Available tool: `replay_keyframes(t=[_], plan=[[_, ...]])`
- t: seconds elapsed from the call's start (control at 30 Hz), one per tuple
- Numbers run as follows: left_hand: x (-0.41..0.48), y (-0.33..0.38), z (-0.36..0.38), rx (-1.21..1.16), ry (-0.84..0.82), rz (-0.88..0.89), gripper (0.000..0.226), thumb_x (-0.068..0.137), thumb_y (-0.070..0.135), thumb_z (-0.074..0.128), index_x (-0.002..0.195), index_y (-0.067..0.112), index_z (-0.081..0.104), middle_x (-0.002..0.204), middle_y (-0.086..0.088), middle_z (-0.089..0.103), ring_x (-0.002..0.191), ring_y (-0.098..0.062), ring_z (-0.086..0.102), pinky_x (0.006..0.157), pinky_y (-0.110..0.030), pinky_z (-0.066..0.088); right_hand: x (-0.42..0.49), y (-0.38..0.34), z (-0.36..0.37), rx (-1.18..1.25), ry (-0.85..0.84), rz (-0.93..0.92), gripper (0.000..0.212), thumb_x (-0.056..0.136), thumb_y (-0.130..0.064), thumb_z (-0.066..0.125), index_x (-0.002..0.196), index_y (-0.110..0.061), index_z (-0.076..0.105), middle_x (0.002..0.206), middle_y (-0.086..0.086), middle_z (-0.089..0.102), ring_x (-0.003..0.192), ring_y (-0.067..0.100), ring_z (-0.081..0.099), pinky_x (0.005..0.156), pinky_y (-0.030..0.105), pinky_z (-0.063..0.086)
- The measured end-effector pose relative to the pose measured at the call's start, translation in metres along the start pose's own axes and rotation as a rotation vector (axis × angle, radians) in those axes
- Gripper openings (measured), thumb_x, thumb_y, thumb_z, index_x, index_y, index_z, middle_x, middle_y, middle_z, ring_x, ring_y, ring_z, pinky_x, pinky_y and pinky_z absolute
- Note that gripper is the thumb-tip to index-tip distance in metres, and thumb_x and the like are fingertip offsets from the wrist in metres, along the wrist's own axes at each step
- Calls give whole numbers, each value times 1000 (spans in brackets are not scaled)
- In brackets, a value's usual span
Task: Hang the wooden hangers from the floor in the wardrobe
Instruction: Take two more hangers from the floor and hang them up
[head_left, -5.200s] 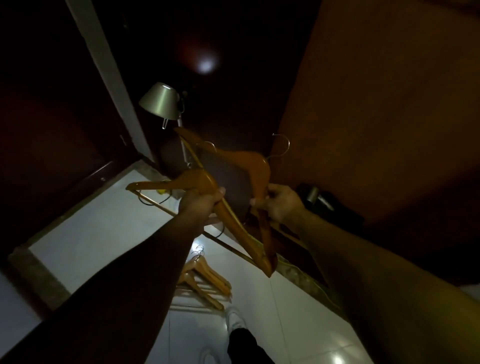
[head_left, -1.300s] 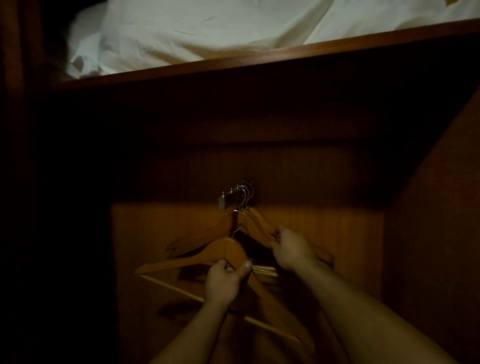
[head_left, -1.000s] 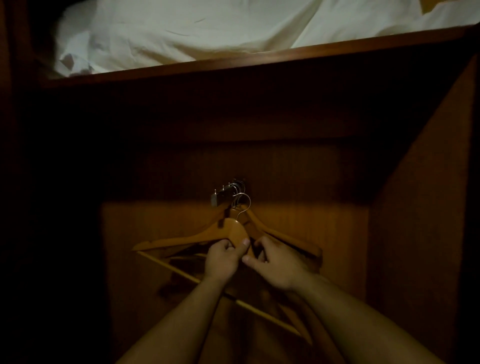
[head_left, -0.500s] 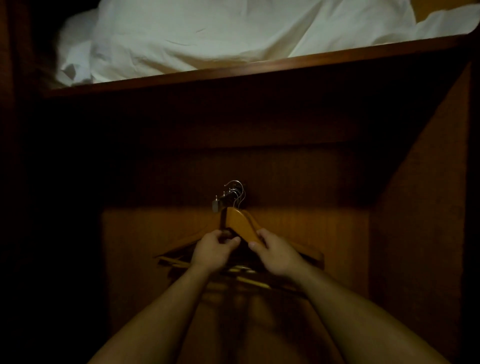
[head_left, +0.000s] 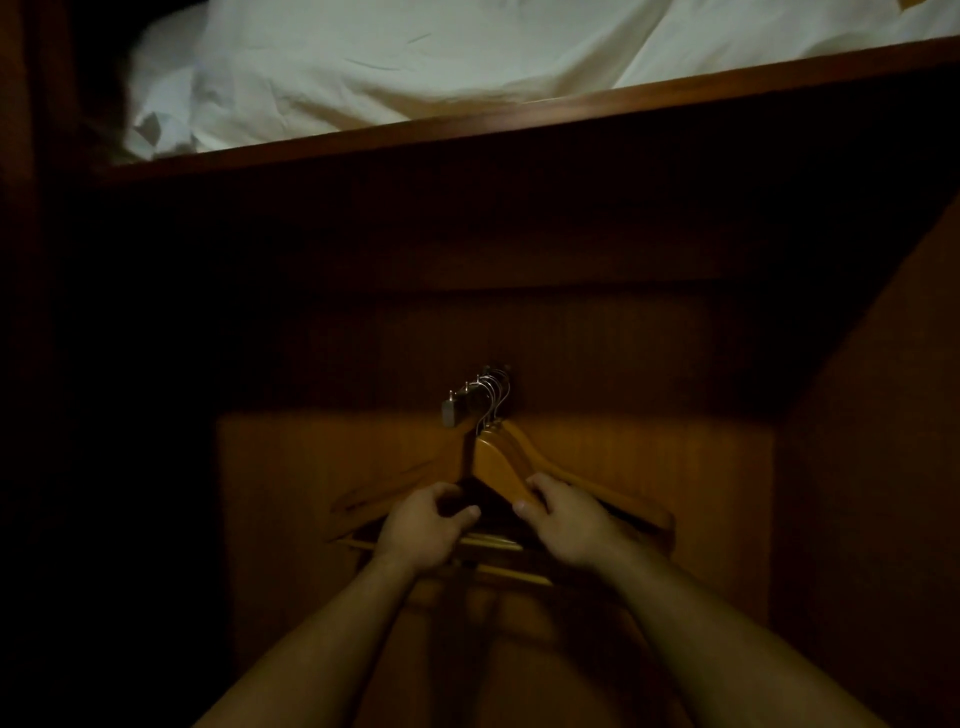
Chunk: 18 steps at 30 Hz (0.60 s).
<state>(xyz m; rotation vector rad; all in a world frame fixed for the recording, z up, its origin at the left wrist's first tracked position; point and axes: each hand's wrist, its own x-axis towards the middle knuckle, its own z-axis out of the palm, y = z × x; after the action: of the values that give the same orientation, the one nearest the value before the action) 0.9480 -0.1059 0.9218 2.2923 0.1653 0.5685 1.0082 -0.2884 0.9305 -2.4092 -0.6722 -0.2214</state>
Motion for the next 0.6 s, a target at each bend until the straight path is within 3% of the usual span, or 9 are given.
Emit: replay_keyframes(t=[0.13, 0.27, 0.37, 0.5, 0.6], plan=[[-1, 1, -2, 52, -2, -1, 45, 94, 34, 63, 135, 21, 54, 120, 4, 64, 76, 3, 56, 54, -12, 45, -4, -2, -2, -51, 37, 13, 42, 98, -46, 51, 135, -26, 48, 121, -2, 62, 104, 16, 61, 87, 34, 52], [-7, 2, -6, 190, -44, 10, 49, 93, 38, 63, 138, 22, 52, 129, 2, 62, 105, -11, 62, 76, -20, 49, -14, -7, -5, -158, 92, -13, 42, 98, -42, 54, 134, -22, 46, 127, 0, 59, 112, 20, 58, 92, 34, 50], [-12, 1, -11, 369, -96, 27, 53, 91, 44, 63, 139, 26, 50, 130, 3, 61, 114, -14, 59, 92, -31, 52, -25, -15, -7, -257, 157, -55, 43, 97, -39, 56, 134, -21, 43, 130, 0, 53, 116, 19, 55, 94, 33, 51], [-24, 1, -24, 596, -101, 82, 51, 90, 52, 59, 135, 28, 52, 131, 2, 61, 118, -19, 57, 96, -35, 49, -38, -38, -4, -440, 247, -235, 40, 97, -36, 54, 132, -21, 42, 131, 0, 49, 119, 18, 50, 92, 31, 48], [-34, -7, -39, 596, -88, 50, 49, 88, 55, 58, 130, 31, 55, 126, 4, 64, 114, -19, 59, 94, -36, 50, -42, -63, 5, -482, 179, -307, 38, 96, -35, 55, 130, -22, 44, 129, 1, 51, 118, 20, 50, 93, 34, 50]])
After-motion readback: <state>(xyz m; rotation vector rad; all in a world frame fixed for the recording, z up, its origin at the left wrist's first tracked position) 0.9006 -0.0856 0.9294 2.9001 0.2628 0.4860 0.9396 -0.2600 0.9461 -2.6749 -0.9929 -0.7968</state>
